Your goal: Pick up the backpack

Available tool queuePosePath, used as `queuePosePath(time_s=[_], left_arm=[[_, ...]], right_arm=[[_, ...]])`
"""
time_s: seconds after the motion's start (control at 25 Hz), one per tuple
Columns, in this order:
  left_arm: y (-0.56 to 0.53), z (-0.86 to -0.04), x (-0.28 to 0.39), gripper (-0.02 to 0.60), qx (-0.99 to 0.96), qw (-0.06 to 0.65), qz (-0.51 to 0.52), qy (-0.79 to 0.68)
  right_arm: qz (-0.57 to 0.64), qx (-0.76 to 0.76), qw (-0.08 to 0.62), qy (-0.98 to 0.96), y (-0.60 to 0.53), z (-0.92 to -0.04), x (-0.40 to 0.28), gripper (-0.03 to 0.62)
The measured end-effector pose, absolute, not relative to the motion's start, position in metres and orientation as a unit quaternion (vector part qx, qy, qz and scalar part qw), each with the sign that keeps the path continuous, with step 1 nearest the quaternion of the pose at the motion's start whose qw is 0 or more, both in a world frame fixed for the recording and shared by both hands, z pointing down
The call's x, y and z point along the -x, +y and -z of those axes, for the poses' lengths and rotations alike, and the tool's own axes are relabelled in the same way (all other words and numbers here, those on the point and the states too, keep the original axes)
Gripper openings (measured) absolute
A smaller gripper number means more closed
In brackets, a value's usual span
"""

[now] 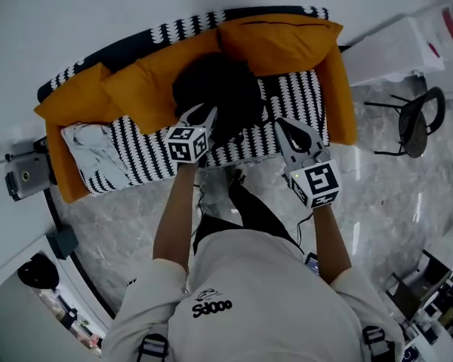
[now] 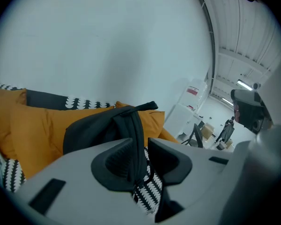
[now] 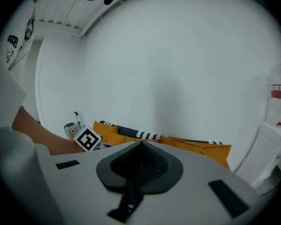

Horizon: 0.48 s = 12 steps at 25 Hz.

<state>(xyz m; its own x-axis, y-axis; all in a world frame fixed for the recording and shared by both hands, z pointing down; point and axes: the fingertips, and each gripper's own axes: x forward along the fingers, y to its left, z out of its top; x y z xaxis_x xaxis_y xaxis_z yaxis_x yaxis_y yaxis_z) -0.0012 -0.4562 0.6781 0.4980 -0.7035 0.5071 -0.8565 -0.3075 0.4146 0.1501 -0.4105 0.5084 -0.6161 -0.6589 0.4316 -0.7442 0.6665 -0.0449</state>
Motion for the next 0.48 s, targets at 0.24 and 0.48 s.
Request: queuePosePath(time_s=[0.24,0.48], left_arm=[[-0.473,-0.711,0.004,0.123,-0.775,0.352,-0.124,-0.51],[-0.49,-0.729,0.004,0.138,-0.765,0.372,-0.108,-0.514]], right_arm=[[-0.137,-0.39,0.196,-0.889,-0.437,-0.529,-0.153,0.035],[-0.151,-0.374,0.2,-0.893,-0.45,-0.539,-0.149,0.035]])
